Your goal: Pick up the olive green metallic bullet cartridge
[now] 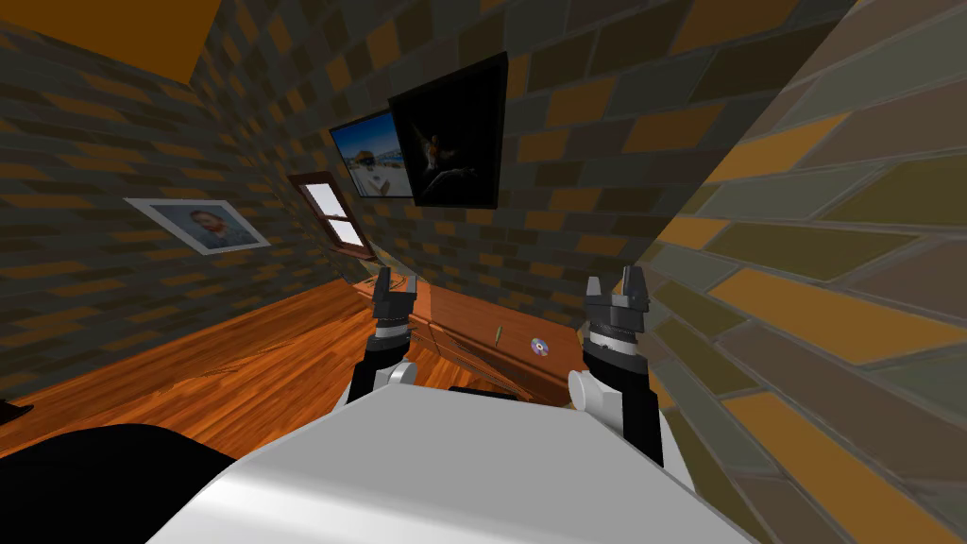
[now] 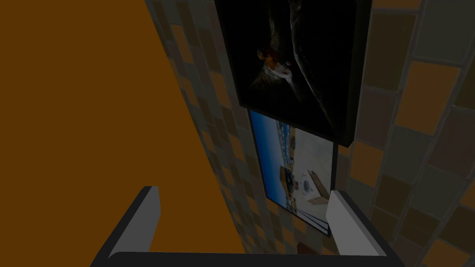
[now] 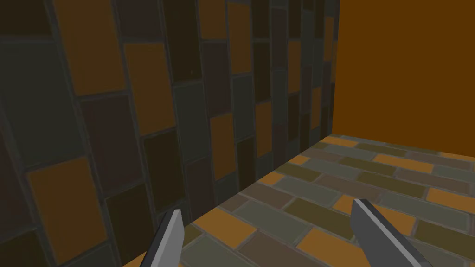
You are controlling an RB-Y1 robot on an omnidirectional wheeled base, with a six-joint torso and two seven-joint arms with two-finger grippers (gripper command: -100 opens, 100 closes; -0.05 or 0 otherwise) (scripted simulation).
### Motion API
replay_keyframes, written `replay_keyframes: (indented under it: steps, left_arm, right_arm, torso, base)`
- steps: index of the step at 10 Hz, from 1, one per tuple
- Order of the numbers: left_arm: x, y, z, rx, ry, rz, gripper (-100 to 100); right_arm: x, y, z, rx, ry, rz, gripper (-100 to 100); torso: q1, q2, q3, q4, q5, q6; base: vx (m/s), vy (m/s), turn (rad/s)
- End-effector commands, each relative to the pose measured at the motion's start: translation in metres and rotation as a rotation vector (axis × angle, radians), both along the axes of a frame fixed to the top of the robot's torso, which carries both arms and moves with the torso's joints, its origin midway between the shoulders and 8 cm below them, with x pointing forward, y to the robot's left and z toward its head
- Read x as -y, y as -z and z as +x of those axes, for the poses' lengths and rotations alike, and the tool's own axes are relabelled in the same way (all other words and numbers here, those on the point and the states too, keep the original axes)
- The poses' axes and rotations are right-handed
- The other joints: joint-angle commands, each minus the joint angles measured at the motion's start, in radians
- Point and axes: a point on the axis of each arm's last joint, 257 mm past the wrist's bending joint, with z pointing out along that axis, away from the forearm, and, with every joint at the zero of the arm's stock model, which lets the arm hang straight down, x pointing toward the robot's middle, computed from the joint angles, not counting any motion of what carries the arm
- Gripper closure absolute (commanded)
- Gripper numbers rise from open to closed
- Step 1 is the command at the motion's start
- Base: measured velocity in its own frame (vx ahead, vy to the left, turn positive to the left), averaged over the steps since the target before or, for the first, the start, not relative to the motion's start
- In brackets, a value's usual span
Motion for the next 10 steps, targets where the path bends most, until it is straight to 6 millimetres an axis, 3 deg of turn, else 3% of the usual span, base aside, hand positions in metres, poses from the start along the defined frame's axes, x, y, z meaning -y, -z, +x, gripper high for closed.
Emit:
replay_keyframes:
  steps: [1, 3, 6, 7, 8, 9, 10]
  left_arm:
    - [0.000, 0.000, 0.000, 0.000, 0.000, 0.000, 0]
    - [0.000, 0.000, 0.000, 0.000, 0.000, 0.000, 0]
    - [0.000, 0.000, 0.000, 0.000, 0.000, 0.000, 0]
    - [0.000, 0.000, 0.000, 0.000, 0.000, 0.000, 0]
    - [0.000, 0.000, 0.000, 0.000, 0.000, 0.000, 0]
    - [0.000, 0.000, 0.000, 0.000, 0.000, 0.000, 0]
    - [0.000, 0.000, 0.000, 0.000, 0.000, 0.000, 0]
  right_arm:
    - [-0.006, 0.006, 0.005, -0.026, -0.002, -0.055, -100]
    - [-0.014, 0.023, 0.015, -0.080, 0.008, -0.156, -100]
    - [-0.025, 0.066, 0.034, -0.191, 0.053, -0.360, -100]
    - [-0.025, 0.068, 0.035, -0.195, 0.054, -0.362, -100]
    - [-0.027, 0.087, 0.041, -0.240, 0.074, -0.444, -100]
    - [-0.027, 0.087, 0.041, -0.240, 0.074, -0.444, -100]
    - [-0.028, 0.109, 0.047, -0.285, 0.096, -0.534, -100]
  torso:
    - [0.000, 0.000, 0.000, 0.000, 0.000, 0.000]
    - [0.004, 0.001, 0.001, 0.000, 0.001, 0.000]
    - [0.012, 0.005, 0.003, 0.001, 0.002, 0.000]
    - [0.013, 0.004, 0.002, 0.001, 0.003, 0.000]
    - [0.009, 0.003, 0.002, 0.001, 0.002, 0.000]
    - [0.008, 0.003, 0.002, 0.001, 0.002, 0.000]
    - [0.007, 0.003, 0.002, 0.001, 0.002, 0.000]
  base:
    - [-0.010, 0.037, 0.018]
    - [-0.035, 0.087, 0.026]
    - [-0.074, 0.174, 0.041]
    - [-0.033, 0.125, 0.008]
    - [-0.045, 0.110, 0.047]
    - [-0.044, 0.097, 0.020]
    - [-0.044, 0.133, 0.063]
